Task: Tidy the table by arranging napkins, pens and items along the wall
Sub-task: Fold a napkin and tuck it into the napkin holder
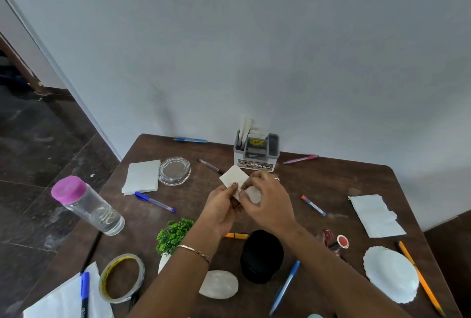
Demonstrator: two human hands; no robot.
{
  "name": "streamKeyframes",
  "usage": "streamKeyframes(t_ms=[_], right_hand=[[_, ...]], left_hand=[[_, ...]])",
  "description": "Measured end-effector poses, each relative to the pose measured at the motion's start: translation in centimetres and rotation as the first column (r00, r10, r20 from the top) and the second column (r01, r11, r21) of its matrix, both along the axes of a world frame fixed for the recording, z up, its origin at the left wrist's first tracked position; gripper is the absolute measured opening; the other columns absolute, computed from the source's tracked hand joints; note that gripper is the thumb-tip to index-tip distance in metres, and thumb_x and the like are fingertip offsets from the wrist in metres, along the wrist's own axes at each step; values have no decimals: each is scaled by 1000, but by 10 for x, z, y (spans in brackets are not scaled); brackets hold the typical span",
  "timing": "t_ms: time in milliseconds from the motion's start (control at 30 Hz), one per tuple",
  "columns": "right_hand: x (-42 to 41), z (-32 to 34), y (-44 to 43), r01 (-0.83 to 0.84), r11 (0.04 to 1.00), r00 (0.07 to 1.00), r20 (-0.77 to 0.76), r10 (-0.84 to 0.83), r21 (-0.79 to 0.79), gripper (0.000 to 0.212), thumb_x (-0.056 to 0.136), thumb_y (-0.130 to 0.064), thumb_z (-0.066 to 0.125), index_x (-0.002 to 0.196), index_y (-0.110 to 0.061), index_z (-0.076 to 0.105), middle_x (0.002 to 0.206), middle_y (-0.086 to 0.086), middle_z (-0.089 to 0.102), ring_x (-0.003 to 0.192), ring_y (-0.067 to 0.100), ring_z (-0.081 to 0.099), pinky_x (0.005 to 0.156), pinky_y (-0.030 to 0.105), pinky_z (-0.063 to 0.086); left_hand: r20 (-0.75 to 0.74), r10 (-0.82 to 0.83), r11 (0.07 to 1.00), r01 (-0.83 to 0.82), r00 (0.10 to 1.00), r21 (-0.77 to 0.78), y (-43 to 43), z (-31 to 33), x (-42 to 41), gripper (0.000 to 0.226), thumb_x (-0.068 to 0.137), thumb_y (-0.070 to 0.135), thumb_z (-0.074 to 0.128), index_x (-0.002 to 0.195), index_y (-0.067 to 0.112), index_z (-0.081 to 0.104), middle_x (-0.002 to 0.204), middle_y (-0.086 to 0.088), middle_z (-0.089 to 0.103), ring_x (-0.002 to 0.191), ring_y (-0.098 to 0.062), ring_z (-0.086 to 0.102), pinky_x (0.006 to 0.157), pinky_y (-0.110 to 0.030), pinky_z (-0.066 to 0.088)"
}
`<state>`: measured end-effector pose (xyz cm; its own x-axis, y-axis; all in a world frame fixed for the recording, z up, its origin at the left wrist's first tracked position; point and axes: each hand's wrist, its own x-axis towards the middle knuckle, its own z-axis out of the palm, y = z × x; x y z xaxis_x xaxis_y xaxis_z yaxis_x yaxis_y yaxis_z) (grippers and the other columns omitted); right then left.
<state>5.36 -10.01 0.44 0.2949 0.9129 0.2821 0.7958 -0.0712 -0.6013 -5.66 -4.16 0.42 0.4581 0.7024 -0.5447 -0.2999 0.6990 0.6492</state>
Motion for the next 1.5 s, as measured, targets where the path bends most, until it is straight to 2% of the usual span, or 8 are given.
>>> streamKeyframes(t_ms=[133, 267, 400, 567, 767, 1133, 1267, 1500], right_hand=[[16, -2, 12, 134, 987, 945, -287, -154, -88, 26, 84, -29, 67, 106, -26, 53, 106, -11, 56, 99, 5, 53, 80, 25, 48], [36, -2, 27, 70, 964, 733, -642, -224, -256, 19, 85, -17, 71, 100, -18, 60, 101, 0, 66, 98, 16, 64, 82, 31, 56], [53, -3, 46, 58, 960, 831, -520, -198, -273, 10, 86, -15, 69, 91, -22, 63, 99, -1, 66, 95, 14, 62, 82, 29, 55], [66, 4, 76, 25, 965, 891, -432, -141, -262, 10, 87, -16, 68, 96, -19, 64, 94, -5, 63, 89, 13, 59, 72, 19, 46], [77, 2, 103, 154, 963, 853, -462, -242, -220, 20, 86, -12, 66, 104, -14, 61, 91, -9, 59, 84, 6, 55, 67, 13, 39], [96, -27, 99, 210, 940, 826, -465, -318, -269, 15, 83, -12, 68, 97, -16, 66, 91, -5, 64, 87, 10, 61, 82, 25, 50], [98, -31, 97, 227, 935, 816, -471, -335, -273, 16, 83, -11, 68, 97, -15, 65, 89, -5, 64, 83, 9, 60, 80, 25, 50], [98, -33, 94, 231, 933, 810, -477, -341, -275, 14, 85, -11, 67, 97, -16, 65, 90, -9, 62, 83, 6, 58, 74, 17, 46]], left_hand=[[6, 15, 999, -15, 1000, 49, 7, 1, 5, 21, 99, 11, 45, 117, 5, 55, 98, -13, 70, 82, -21, 69, 70, -35, 59], [5, -11, 995, 10, 1000, 98, 19, 4, 9, 18, 98, 11, 47, 113, 8, 57, 94, -10, 73, 81, -19, 72, 70, -35, 60], [-196, -75, 974, 114, 978, 198, 49, 14, 10, 30, 87, 11, 65, 115, 3, 56, 106, -15, 68, 93, -23, 68, 64, -29, 58], [-555, -175, 861, 400, 813, 314, 101, 38, 16, 33, 81, 7, 73, 111, 4, 59, 111, -14, 64, 88, -20, 66, 57, -24, 59], [-749, 58, 709, 500, 660, 496, 165, 48, 34, 35, 78, 6, 74, 110, 0, 63, 107, -14, 66, 73, -19, 63, 42, -16, 51], [-862, 323, 465, 728, 391, 505, 191, 36, 74, 20, 75, 2, 59, 92, 6, 70, 90, -9, 72, 77, -25, 68, 68, -27, 53], [-850, 362, 417, 749, 383, 515, 188, 28, 83, 18, 77, 5, 57, 91, 5, 68, 95, -10, 69, 91, -29, 63, 69, -24, 38], [-854, 328, 424, 745, 404, 515, 180, 15, 87, 25, 77, 25, 68, 99, 13, 65, 97, -4, 67, 92, -22, 61, 73, -24, 41]])
